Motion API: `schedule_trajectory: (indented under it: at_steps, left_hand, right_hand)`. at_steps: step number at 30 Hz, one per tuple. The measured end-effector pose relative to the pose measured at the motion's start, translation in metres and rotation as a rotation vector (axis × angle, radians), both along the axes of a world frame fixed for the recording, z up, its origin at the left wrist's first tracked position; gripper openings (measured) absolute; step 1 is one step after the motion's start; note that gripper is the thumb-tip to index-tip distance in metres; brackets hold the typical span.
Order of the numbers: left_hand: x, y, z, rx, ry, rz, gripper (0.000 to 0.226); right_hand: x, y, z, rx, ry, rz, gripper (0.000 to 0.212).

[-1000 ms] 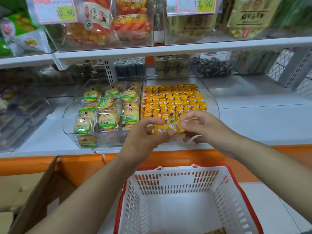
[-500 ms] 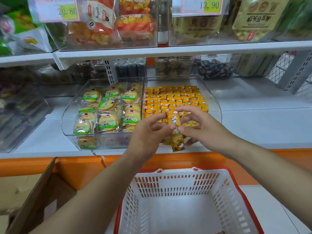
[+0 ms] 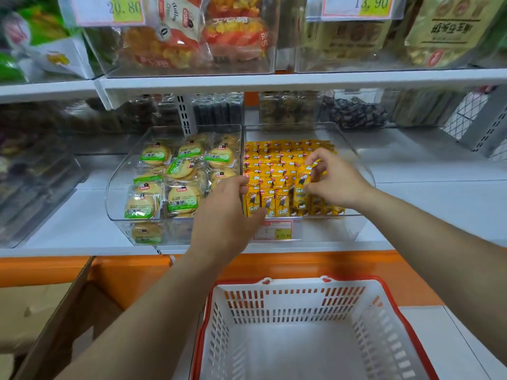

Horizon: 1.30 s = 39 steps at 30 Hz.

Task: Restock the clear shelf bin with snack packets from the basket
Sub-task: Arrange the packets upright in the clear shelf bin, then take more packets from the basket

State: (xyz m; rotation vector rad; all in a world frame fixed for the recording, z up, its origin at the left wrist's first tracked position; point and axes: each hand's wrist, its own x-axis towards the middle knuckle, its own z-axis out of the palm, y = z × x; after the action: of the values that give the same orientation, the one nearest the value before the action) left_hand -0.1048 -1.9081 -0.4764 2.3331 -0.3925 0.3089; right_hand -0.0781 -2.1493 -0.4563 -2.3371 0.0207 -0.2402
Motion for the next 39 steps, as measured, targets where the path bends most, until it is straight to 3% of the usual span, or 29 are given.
schedule_trajectory:
  at_steps: [6, 14, 18, 21, 24, 28, 32, 39]
  left_hand:
    - [0.004, -0.002, -0.007, 0.046, -0.025, 0.073, 0.063]
    - [0.009, 0.003, -0.014, 0.168, 0.144, 0.084, 0.06]
    - [0.004, 0.003, -0.005, 0.131, 0.2, 0.064, 0.064]
    - [-0.01, 0.006, 0.005, 0.112, 0.054, 0.047, 0.067]
    - [-0.033, 0.011, 0.01, 0.1, -0.074, -0.046, 0.055]
    - [-0.066, 0.015, -0.015, 0.213, 0.135, -0.157, 0.033]
    - [-0.087, 0.006, -0.076, 0.457, 0.394, -0.307, 0.032]
    - [-0.106, -0.002, -0.221, 0.553, 0.759, -0.241, 0.035]
  right_hand:
    - [0.014, 0.012, -0.026, -0.149, 0.105, 0.019, 0.041]
    - [0.006, 0.016, -0.026, -0.23, 0.15, -0.001, 0.04]
    - [-0.021, 0.017, -0.009, -0.389, 0.111, -0.007, 0.046]
    - [-0.05, 0.019, 0.003, -0.409, 0.006, 0.004, 0.032]
    - [-0.078, 0.016, 0.004, -0.378, -0.053, 0.052, 0.021]
    - [-0.107, 0.014, -0.025, -0.233, 0.03, 0.103, 0.012]
    - [-0.13, 0.012, -0.101, -0.197, 0.304, 0.177, 0.015]
    - [-0.166, -0.011, -0.257, -0.084, 0.723, 0.157, 0.017]
